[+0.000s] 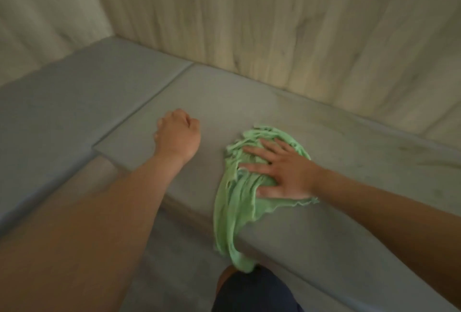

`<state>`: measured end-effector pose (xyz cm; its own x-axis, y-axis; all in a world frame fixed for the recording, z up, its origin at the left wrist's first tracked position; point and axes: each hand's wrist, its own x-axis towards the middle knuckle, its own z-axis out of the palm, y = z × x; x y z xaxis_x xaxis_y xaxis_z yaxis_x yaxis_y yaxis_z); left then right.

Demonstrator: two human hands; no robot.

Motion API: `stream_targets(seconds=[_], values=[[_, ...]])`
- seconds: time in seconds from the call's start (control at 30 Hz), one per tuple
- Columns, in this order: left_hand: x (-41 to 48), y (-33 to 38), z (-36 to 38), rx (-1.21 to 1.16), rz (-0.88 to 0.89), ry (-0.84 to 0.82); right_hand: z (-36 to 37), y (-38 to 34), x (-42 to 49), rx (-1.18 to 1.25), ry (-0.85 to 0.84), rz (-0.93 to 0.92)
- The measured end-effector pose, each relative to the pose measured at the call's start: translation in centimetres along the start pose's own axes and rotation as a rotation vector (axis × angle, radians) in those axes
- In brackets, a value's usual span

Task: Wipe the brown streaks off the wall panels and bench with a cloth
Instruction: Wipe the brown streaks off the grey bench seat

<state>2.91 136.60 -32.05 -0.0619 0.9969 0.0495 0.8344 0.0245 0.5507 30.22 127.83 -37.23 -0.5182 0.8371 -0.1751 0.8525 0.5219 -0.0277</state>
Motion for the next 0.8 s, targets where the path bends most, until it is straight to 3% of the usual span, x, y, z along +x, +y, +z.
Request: stream_targets(seconds=[0.13,0.2,0.3,0.37,0.43,0.6,0.7,0.8], values=[[-0.8,2.1,1.3,0.042,0.050,-0.051,-1.6,5.7,2.1,0.143,0.004,0.584],[-1.2,2.7,1.6,0.062,0.068,-0.061,-1.9,5.5,4.7,0.204,0.008,0.722],[-1.3,3.2,1.8,0.068,0.069,-0.090,-1.8,2.1,7.6,0.204,0.043,0.615],[-0.9,3.2,2.2,0.069,0.090,-0.111,-1.7,0.0,8.0,0.263,0.153,0.473],[-0.4,3.1,2.7,0.043,0.131,-0.134,-1.6,-1.0,8.0,0.360,0.276,0.459],[0.7,3.9,3.7,0.037,0.125,-0.012,-1.6,0.2,11.3,0.225,0.116,0.443],[1.4,4.8,4.4,0.133,0.119,0.011,-2.7,4.4,14.3,0.231,0.119,0.477],[2.0,5.7,5.4,0.245,0.075,-0.182,-3.4,9.2,15.7,0.219,0.129,0.487]])
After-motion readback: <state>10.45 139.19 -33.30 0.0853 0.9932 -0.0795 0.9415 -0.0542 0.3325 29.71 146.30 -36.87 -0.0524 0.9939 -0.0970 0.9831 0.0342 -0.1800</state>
